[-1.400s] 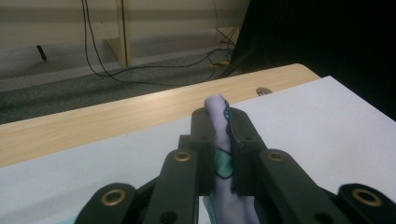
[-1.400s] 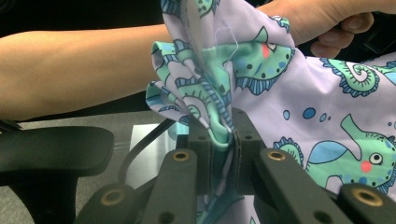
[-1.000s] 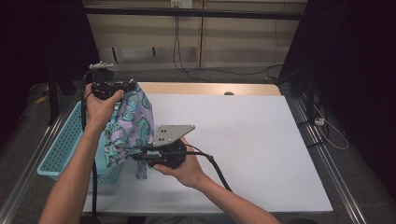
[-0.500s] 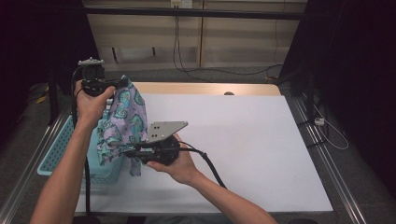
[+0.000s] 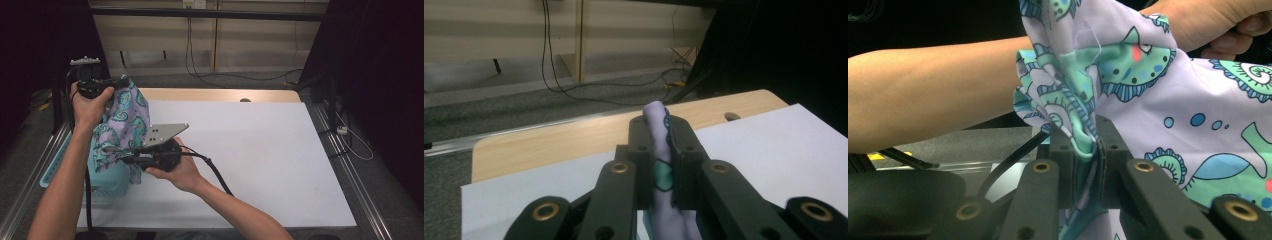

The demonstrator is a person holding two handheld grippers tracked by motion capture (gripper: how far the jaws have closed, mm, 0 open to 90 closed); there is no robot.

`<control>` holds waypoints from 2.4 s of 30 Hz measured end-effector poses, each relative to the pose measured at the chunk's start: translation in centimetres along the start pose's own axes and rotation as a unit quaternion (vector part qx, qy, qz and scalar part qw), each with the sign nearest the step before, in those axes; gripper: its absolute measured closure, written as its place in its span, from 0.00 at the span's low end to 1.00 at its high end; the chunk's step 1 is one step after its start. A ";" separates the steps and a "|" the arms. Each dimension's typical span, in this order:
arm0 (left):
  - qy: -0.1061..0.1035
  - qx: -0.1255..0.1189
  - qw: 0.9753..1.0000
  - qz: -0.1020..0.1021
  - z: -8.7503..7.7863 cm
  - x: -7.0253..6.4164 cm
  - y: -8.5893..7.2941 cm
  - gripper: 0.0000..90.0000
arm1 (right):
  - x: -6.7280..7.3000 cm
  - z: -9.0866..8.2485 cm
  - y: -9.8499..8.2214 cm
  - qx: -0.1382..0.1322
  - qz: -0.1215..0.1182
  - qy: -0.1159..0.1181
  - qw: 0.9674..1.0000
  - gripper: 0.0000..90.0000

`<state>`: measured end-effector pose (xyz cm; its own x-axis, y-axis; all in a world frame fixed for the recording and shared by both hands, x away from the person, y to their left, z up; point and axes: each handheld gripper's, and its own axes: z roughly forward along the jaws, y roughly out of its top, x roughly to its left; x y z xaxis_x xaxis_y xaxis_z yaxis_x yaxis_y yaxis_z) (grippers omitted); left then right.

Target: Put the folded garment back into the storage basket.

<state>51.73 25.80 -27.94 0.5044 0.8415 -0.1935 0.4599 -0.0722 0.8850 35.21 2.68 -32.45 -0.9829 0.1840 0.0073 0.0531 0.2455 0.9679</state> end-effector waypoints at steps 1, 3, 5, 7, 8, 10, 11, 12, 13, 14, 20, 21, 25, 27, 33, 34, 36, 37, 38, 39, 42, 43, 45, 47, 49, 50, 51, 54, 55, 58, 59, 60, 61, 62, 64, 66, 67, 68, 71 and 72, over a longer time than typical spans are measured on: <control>0.000 -0.002 1.000 0.000 -0.1 0.1 0.1 0.92 | -0.1 0.2 0.2 0.000 -0.001 0.002 1.000 0.91; 0.002 -0.002 1.000 0.001 -0.3 0.3 0.2 0.92 | -0.1 0.6 0.5 -0.001 -0.002 0.004 1.000 0.91; 0.005 -0.004 1.000 0.000 -0.5 0.6 0.3 0.92 | -0.1 1.0 0.7 -0.001 -0.002 0.005 1.000 0.91; 0.007 -0.005 1.000 0.000 -0.8 0.8 0.4 0.92 | -0.1 1.4 0.8 -0.001 -0.002 0.006 1.000 0.91; 0.008 -0.004 1.000 0.002 -0.9 0.9 0.4 0.92 | -0.1 1.6 0.9 0.000 -0.003 0.006 1.000 0.91; 0.015 -0.005 1.000 0.002 -1.1 1.3 0.6 0.92 | -0.2 2.0 1.0 0.002 -0.004 0.006 1.000 0.91; 0.016 -0.005 1.000 0.002 -1.2 1.5 0.6 0.92 | -0.2 2.2 1.2 0.003 -0.006 0.006 1.000 0.91; 0.019 -0.007 1.000 -0.001 -1.4 1.8 0.7 0.92 | -0.3 2.3 1.4 0.002 -0.008 0.006 1.000 0.91; 0.022 -0.006 1.000 -0.003 -1.5 2.0 0.7 0.92 | -0.4 2.5 1.6 0.003 -0.009 0.005 1.000 0.91; 0.022 -0.007 1.000 -0.004 -1.6 2.2 0.7 0.92 | -0.5 2.7 1.8 0.003 -0.010 0.005 1.000 0.91; 0.025 0.001 1.000 -0.007 -1.7 3.0 -0.1 0.92 | -0.6 3.7 1.6 0.007 -0.005 0.011 1.000 0.91; 0.025 0.002 1.000 -0.008 -1.6 3.1 -0.2 0.92 | -0.7 3.8 1.5 0.008 -0.003 0.012 1.000 0.91; 0.029 0.006 0.999 -0.015 -1.6 3.8 -0.9 0.92 | -0.8 4.3 1.2 0.014 -0.001 0.014 1.000 0.91; 0.031 0.009 0.999 -0.016 -1.4 4.2 -1.2 0.92 | -0.8 4.5 1.1 0.017 -0.002 0.014 1.000 0.91; 0.027 0.023 0.999 -0.012 -0.2 4.9 -1.5 0.92 | -1.4 5.1 0.8 0.021 0.004 0.007 1.000 0.91; 0.023 0.022 0.999 -0.014 0.0 4.9 -1.6 0.92 | -1.4 5.1 0.7 0.022 0.006 0.007 1.000 0.91; 0.020 0.023 0.999 -0.010 0.4 4.9 -1.7 0.92 | -1.6 5.4 0.6 0.025 0.008 0.005 1.000 0.91; 0.018 0.024 1.000 -0.008 0.6 4.9 -1.7 0.92 | -1.7 5.5 0.5 0.026 0.009 0.005 1.000 0.91; 0.017 0.027 0.999 -0.007 0.8 4.9 -1.8 0.92 | -1.7 5.6 0.4 0.029 0.008 0.004 1.000 0.91; 0.015 0.026 1.000 -0.005 0.9 4.9 -1.8 0.92 | -1.8 5.8 0.3 0.031 0.009 0.004 0.999 0.91; 0.013 0.025 1.000 -0.009 1.2 5.2 -2.3 0.92 | -2.0 6.2 0.0 0.036 0.013 0.001 0.999 0.91; 0.012 0.028 0.999 -0.008 1.4 5.3 -2.4 0.92 | -2.1 6.4 -0.1 0.037 0.014 0.000 0.999 0.91; 0.013 0.032 0.999 -0.006 1.6 5.5 -2.7 0.92 | -2.2 6.7 -0.4 0.040 0.017 0.001 0.999 0.91; 0.015 0.036 0.999 -0.004 1.8 5.5 -2.9 0.92 | -2.3 7.0 -0.7 0.042 0.019 0.001 0.999 0.91; 0.016 0.039 0.999 -0.006 1.8 5.8 -3.1 0.92 | -2.4 7.3 -0.9 0.045 0.021 0.002 0.999 0.91; 0.017 0.037 0.999 -0.009 1.9 5.9 -3.2 0.92 | -2.4 7.5 -1.0 0.046 0.022 0.002 0.999 0.91; 0.018 0.041 0.999 -0.007 1.9 6.0 -3.3 0.92 | -2.4 7.7 -1.1 0.047 0.024 0.002 0.999 0.91; 0.018 0.044 0.999 -0.008 1.9 6.3 -3.8 0.92 | -2.4 8.1 -1.5 0.049 0.025 -0.002 0.998 0.91; 0.017 0.043 0.999 -0.010 2.0 6.4 -4.0 0.92 | -2.3 8.2 -1.6 0.051 0.025 -0.002 0.998 0.91; 0.013 0.046 0.999 -0.011 2.0 6.5 -4.7 0.92 | -2.1 8.7 -2.0 0.055 0.026 -0.001 0.998 0.91; 0.013 0.047 0.999 -0.010 2.1 6.6 -4.9 0.92 | -2.0 8.9 -2.1 0.057 0.027 -0.001 0.998 0.91; 0.012 0.048 0.999 -0.013 2.2 6.7 -5.2 0.92 | -1.9 9.0 -2.3 0.058 0.028 -0.001 0.998 0.91; 0.012 0.050 0.999 -0.015 2.3 6.8 -5.3 0.92 | -1.9 9.1 -2.4 0.059 0.030 0.000 0.998 0.91; 0.015 0.053 0.998 -0.013 2.3 6.9 -5.5 0.92 | -1.9 9.3 -2.6 0.060 0.030 0.000 0.998 0.91; 0.015 0.057 0.998 -0.016 2.4 7.0 -5.8 0.92 | -1.9 9.5 -2.7 0.063 0.031 -0.001 0.998 0.91; 0.011 0.057 0.998 -0.020 2.5 7.0 -6.0 0.92 | -1.9 9.7 -2.9 0.064 0.033 0.000 0.997 0.91; 0.011 0.056 0.998 -0.019 2.5 6.9 -6.1 0.92 | -1.9 9.8 -3.0 0.064 0.035 0.001 0.997 0.91; 0.016 0.056 0.998 -0.016 2.5 6.9 -6.2 0.92 | -1.8 9.9 -3.2 0.064 0.035 0.003 0.997 0.91; 0.021 0.059 0.998 -0.018 2.1 7.3 -6.6 0.92 | -1.6 10.3 -3.5 0.069 0.035 0.007 0.997 0.91; 0.019 0.057 0.998 -0.023 2.0 7.5 -6.8 0.92 | -1.6 10.4 -3.5 0.071 0.035 0.007 0.997 0.91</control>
<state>53.85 31.53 -36.30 0.4542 0.8649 -0.2138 0.5631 -0.0928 0.8211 38.39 11.45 -38.44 -0.9781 0.1931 0.0772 0.1446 0.3647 0.9198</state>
